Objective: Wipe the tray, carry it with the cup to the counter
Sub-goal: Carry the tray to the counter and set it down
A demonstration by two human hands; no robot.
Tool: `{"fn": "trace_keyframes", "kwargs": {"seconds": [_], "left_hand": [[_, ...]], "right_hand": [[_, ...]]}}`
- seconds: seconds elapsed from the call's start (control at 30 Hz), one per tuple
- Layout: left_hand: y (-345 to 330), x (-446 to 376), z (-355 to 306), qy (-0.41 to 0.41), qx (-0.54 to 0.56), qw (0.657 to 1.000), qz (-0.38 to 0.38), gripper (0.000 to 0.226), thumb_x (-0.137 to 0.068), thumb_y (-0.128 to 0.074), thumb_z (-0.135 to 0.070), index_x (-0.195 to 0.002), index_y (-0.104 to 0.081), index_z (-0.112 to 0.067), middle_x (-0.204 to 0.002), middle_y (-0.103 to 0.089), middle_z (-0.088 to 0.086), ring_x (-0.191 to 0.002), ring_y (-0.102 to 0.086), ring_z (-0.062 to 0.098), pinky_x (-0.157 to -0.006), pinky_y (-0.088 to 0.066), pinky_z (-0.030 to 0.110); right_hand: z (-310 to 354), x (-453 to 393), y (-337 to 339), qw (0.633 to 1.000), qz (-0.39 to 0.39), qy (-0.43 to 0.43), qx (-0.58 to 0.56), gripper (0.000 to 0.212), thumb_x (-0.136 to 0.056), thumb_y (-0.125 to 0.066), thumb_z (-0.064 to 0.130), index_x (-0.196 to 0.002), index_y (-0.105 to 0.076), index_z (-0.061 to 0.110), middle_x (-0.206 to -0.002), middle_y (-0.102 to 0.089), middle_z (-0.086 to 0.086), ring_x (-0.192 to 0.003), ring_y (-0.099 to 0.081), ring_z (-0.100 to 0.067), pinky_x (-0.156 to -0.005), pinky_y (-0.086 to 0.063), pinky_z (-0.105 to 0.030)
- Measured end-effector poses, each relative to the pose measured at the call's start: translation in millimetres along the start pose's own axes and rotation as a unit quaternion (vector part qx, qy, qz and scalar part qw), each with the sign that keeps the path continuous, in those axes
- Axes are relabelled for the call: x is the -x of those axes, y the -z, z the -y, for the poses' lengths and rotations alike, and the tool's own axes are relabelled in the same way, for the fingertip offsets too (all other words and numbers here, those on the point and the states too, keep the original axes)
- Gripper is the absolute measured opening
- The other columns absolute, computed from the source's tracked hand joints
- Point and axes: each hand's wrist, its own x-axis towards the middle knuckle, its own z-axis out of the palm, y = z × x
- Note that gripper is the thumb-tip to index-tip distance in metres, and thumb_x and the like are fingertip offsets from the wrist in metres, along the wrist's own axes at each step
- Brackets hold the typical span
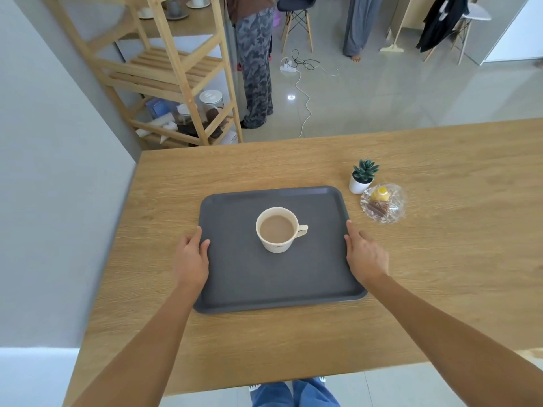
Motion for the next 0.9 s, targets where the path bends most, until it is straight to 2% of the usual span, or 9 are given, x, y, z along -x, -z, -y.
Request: {"fn": "trace_keyframes", "kwargs": {"seconds": [0.27, 0.73, 0.8, 0.9], "left_hand": [[0.5, -1.2, -0.2, 0.001, -0.004, 1.0, 0.001, 0.045, -0.099, -0.047, -0.027, -0.142, -0.046, -0.013, -0.095, -0.051, 0.009, -0.082, -0.047, 0.018, -0.075, -0.042, 0.032], [1.7, 0.5, -1.8, 0.019, 0.022, 0.999, 0.017, 0.046, -0.1, -0.047, -0.027, -0.144, -0.044, -0.013, -0.099, -0.049, 0.008, -0.09, -0.052, 0.023, -0.084, -0.045, 0.035], [1.8, 1.8, -4.0, 0.03, 0.018, 0.999, 0.018, 0.046, -0.099, -0.048, -0.026, -0.143, -0.045, -0.014, -0.106, -0.049, 0.009, -0.097, -0.053, 0.026, -0.088, -0.045, 0.037], [0.3, 7.5, -12.8, 0.018, -0.033, 0.998, -0.059, 0.042, -0.095, -0.054, -0.023, -0.136, -0.053, -0.015, -0.125, -0.046, 0.015, -0.113, -0.047, 0.032, -0.095, -0.042, 0.047]], "right_hand": [[-0.3, 1.4, -0.4, 1.0, -0.006, 0.007, 0.006, 0.044, -0.101, -0.03, 0.032, -0.143, -0.033, 0.019, -0.108, -0.063, -0.012, -0.075, -0.066, -0.036, -0.052, -0.042, -0.033], [-4.3, -1.8, -2.3, 1.0, 0.007, 0.016, -0.006, 0.047, -0.101, -0.028, 0.033, -0.146, -0.027, 0.02, -0.105, -0.061, -0.011, -0.074, -0.064, -0.033, -0.054, -0.046, -0.036], [-3.1, -0.7, -1.3, 1.0, 0.007, 0.012, 0.005, 0.047, -0.1, -0.032, 0.032, -0.145, -0.03, 0.019, -0.103, -0.06, -0.013, -0.071, -0.063, -0.033, -0.053, -0.046, -0.036], [4.1, 4.2, -1.6, 0.997, -0.073, 0.006, 0.024, 0.046, -0.092, -0.054, 0.024, -0.135, -0.046, 0.013, -0.104, -0.057, -0.021, -0.077, -0.056, -0.036, -0.062, -0.048, -0.042]]}}
